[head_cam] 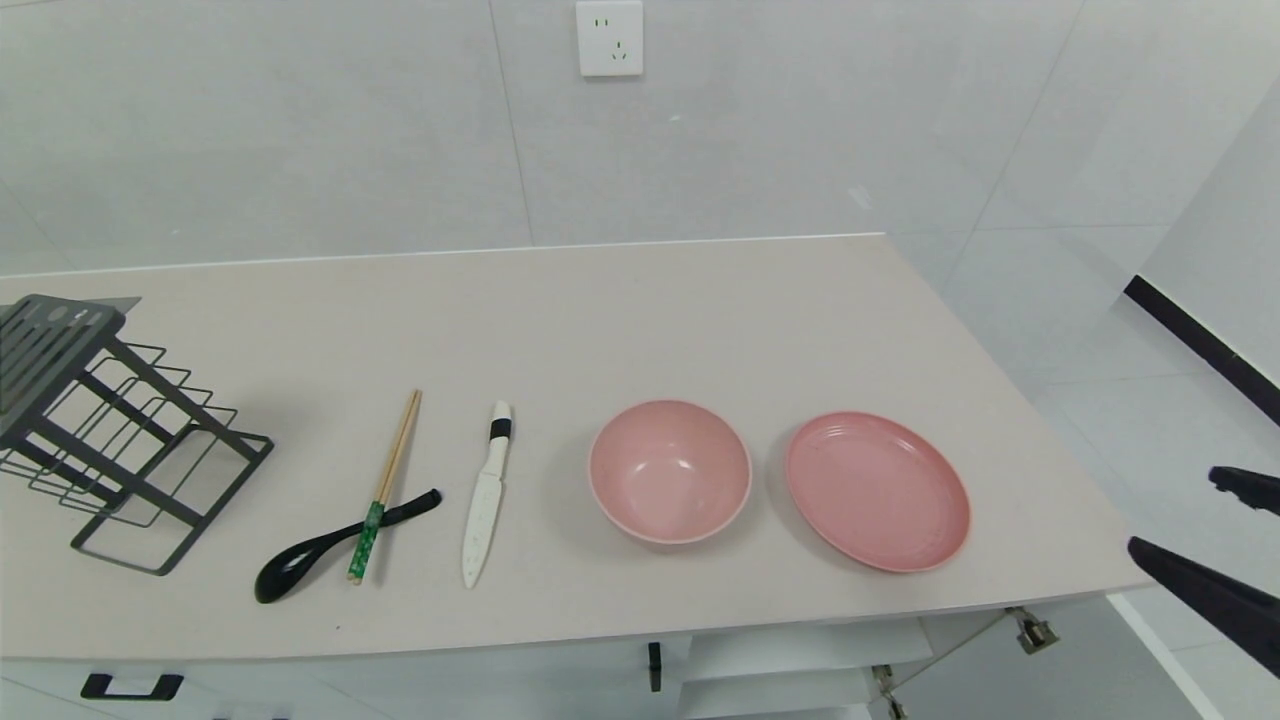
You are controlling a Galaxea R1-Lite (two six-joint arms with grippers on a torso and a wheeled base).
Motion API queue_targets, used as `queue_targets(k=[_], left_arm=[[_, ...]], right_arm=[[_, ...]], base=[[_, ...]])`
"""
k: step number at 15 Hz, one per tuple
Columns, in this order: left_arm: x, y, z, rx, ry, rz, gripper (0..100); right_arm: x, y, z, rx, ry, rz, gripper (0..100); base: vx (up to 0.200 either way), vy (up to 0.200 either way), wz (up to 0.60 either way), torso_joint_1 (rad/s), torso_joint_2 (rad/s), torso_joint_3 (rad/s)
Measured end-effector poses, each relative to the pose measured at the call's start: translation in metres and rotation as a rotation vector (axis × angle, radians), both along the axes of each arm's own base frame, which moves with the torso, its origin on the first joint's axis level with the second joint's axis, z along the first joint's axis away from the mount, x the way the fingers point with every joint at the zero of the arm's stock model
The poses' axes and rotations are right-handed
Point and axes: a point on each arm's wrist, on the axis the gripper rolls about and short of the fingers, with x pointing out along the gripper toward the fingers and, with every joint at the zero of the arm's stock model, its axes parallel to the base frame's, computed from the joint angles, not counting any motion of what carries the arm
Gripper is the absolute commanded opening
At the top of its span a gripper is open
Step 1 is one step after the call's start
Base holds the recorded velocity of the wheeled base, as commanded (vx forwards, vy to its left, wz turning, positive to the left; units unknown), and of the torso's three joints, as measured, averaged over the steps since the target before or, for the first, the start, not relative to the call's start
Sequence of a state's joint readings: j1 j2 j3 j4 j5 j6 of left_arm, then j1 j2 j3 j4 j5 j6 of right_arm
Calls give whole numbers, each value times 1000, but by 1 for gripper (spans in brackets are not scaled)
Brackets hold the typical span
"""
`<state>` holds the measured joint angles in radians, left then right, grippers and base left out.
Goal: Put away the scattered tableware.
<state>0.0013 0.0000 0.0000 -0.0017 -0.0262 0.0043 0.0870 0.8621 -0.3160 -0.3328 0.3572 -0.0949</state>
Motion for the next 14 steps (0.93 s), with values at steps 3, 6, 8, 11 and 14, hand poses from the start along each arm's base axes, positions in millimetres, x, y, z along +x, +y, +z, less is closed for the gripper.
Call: queue_targets(k=[3, 6, 8, 11, 14], left_arm=[[0, 0, 0, 0, 0, 0, 100], [0, 0, 0, 0, 0, -1, 100], [0, 0, 0, 0, 0, -1, 100], [0, 0, 0, 0, 0, -1, 100], [0, 0, 0, 0, 0, -1, 100]], right_arm=[[21, 3, -8, -13, 79, 16, 100], [41, 6, -17, -19, 140, 25, 100], [54, 7, -20, -22, 150, 24, 100], [73, 9, -30, -27, 179, 22, 100], [91, 11, -43, -33, 216, 23, 100]], base=[[0, 0, 0, 0, 0, 0], [0, 0, 0, 0, 0, 0], [0, 0, 0, 0, 0, 0], [0, 0, 0, 0, 0, 0], [0, 0, 0, 0, 0, 0]])
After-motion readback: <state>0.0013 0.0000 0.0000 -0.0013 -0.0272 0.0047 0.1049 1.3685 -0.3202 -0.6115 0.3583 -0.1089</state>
